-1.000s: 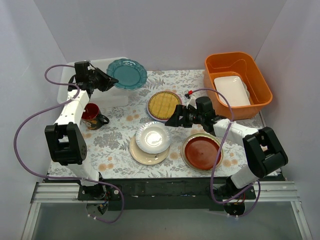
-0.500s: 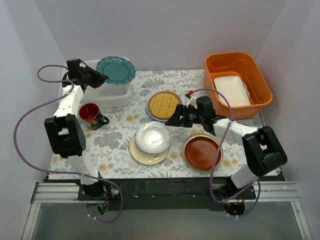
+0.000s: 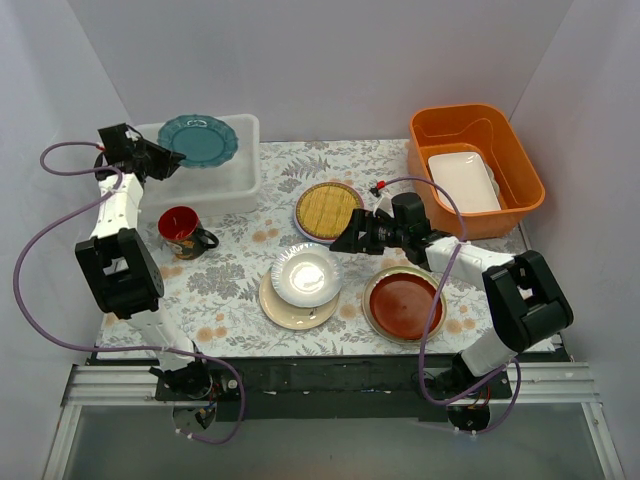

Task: Place the plates into the plastic bin on the countertop
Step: Place the plate in the plastic bin.

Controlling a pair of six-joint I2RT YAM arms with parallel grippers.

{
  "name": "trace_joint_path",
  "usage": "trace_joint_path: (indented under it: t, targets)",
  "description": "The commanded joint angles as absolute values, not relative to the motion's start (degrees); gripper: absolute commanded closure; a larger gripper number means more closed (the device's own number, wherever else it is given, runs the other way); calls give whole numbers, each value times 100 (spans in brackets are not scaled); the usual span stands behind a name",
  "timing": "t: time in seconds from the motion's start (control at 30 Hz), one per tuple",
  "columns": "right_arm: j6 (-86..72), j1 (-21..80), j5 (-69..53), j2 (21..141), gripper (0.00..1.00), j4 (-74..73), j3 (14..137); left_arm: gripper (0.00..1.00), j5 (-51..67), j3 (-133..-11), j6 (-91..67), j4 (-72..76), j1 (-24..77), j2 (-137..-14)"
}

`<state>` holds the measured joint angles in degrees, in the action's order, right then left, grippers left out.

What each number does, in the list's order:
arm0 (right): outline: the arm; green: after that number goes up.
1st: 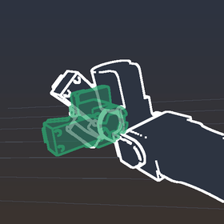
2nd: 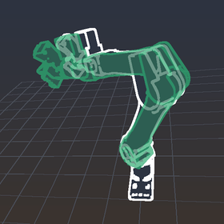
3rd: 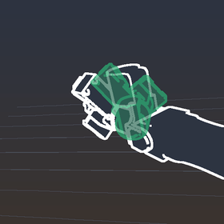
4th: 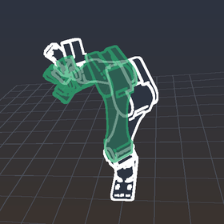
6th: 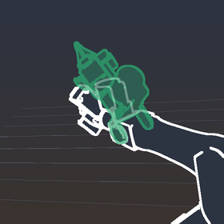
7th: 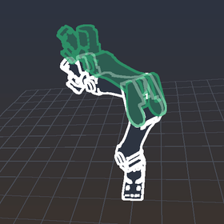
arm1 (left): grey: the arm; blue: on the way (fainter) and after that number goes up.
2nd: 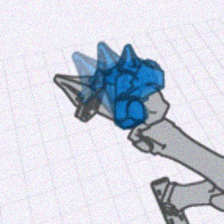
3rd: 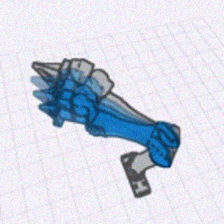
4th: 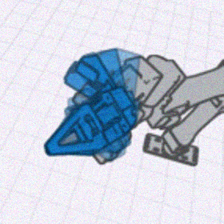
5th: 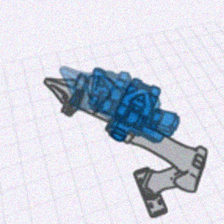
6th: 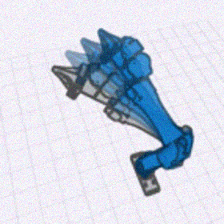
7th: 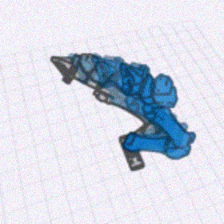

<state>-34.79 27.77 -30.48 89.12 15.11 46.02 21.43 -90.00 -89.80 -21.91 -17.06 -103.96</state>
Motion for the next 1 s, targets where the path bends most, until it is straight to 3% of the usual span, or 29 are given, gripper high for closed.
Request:
trace_joint_path:
  t: [0.0,0.73,0.97]
  targets:
    - [-3498,2751,-3199,8956,4,1740,4623,100,2549,-9378,-9053,-1573,-1652,-10055]
    - [-3445,2689,-3331,9219,4,1749,4755,100,2312,-9193,-8859,-1144,-1644,-10968]
    - [-3428,2672,-3384,9343,4,1749,4834,100,2312,-9685,-8868,-1213,-1617,-11531]
